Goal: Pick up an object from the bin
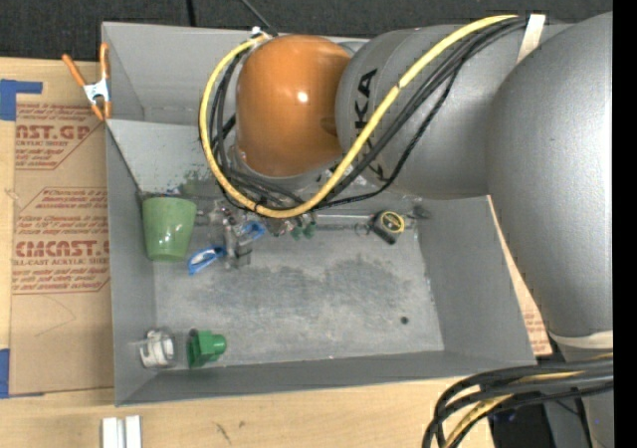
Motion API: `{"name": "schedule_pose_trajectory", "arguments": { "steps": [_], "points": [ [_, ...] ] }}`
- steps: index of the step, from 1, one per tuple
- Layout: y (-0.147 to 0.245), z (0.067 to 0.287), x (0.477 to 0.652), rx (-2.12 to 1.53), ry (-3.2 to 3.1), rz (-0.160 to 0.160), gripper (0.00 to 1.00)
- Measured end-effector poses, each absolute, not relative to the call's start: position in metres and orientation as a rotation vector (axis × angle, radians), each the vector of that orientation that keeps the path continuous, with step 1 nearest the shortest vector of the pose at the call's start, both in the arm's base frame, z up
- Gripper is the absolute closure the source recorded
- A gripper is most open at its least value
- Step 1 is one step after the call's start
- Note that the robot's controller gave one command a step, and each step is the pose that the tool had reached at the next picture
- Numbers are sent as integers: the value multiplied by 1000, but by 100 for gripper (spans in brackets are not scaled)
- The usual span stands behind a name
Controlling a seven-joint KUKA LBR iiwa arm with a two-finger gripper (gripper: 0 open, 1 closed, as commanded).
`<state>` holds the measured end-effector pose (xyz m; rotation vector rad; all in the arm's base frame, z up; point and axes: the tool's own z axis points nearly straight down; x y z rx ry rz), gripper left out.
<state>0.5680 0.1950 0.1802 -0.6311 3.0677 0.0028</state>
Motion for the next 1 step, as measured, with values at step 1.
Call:
{"name": "schedule_pose_trajectory", "arguments": {
  "steps": [1],
  "points": [
    [128, 69, 549, -1326, 2850, 2, 100]
  ]
}}
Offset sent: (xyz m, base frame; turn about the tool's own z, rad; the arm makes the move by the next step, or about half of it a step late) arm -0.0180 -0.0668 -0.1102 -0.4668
